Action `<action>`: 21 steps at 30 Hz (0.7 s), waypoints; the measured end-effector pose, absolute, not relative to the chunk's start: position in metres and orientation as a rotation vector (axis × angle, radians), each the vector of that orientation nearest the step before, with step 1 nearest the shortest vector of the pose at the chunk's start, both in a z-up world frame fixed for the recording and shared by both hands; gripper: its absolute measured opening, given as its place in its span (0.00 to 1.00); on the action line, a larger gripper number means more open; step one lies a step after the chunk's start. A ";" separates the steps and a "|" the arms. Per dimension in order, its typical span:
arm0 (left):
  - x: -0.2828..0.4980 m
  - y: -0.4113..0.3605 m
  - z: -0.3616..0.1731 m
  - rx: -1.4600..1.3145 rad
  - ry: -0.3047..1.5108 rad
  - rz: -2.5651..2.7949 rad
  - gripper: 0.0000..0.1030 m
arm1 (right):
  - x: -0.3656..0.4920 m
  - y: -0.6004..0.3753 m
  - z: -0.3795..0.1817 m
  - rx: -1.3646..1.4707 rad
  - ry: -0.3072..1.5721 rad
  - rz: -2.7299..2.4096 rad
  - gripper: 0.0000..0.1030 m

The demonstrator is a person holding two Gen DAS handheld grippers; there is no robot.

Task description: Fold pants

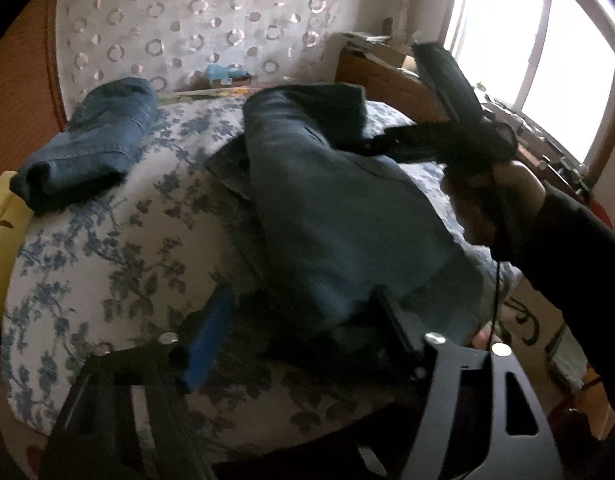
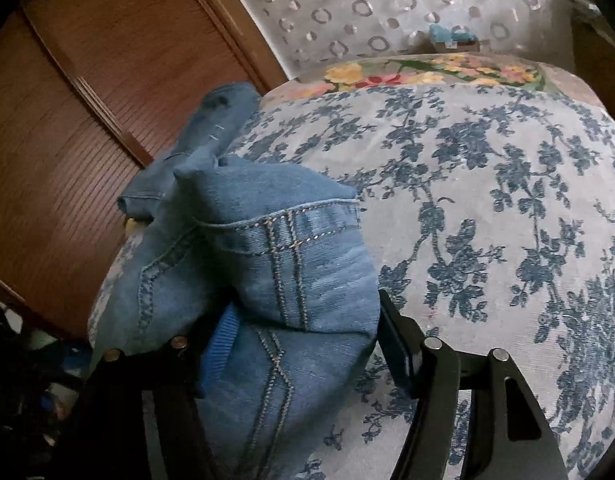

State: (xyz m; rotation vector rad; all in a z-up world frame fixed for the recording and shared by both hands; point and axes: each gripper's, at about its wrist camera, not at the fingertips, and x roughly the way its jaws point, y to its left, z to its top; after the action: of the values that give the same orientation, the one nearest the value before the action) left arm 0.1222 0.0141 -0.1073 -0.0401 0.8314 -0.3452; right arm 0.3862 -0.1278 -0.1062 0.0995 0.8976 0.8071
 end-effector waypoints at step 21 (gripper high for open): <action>0.117 0.044 -0.068 -0.148 0.669 -0.392 0.19 | 0.323 -0.112 0.031 0.043 0.546 0.948 0.19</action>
State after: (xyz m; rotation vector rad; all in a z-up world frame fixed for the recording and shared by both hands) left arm 0.1170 0.0440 -0.0680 -0.1483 0.6688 -0.3917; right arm 0.3233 -0.1118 0.0315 0.0426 0.5457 0.9476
